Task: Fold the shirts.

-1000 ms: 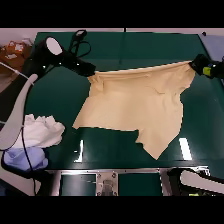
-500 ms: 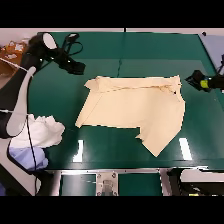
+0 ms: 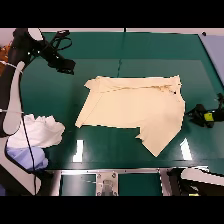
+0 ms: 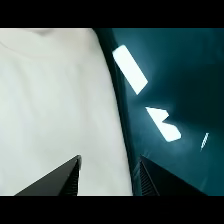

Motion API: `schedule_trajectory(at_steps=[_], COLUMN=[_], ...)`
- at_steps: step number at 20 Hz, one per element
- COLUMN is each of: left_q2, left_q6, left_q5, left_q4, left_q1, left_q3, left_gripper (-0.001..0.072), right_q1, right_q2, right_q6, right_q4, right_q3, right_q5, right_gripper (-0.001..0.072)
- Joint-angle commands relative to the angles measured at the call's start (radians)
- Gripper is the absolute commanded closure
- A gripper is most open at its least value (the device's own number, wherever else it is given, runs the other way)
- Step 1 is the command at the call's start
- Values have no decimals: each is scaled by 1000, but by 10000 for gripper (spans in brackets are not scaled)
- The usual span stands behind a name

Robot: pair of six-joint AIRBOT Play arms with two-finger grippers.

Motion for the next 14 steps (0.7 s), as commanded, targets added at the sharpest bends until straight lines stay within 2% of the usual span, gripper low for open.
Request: schedule_trajectory(at_steps=[1,3,4,5,6,7,10,14], left_q2=[1,1,2,4,9,17,69,205], left_q6=[6,5,5,5,5,4,-8,-7], left_q5=[-10,-10,-13,-19,-34,-49,-89,-83], left_q4=[-4,-4,-3,-4,-14,-36,-79,-49], left_q1=[2,2,3,6,19,42,126,143], left_q3=[3,3,3,3,3,3,-32,-292], left_gripper=[682,682,682,682,682,682,683,684], right_q1=[33,73,89,99,107,106,96,83], right_q2=[5,-7,-13,-18,-21,-23,-24,-44], right_q6=[1,1,1,0,-10,-21,-21,-22], right_q4=[-19,-13,2,17,27,26,22,23], right_q3=[-146,-154,-153,-149,-134,-103,42,181], right_q5=[-48,-66,-70,-78,-85,-93,-134,-153], right_gripper=[287,292,372,483,639,692,693,693])
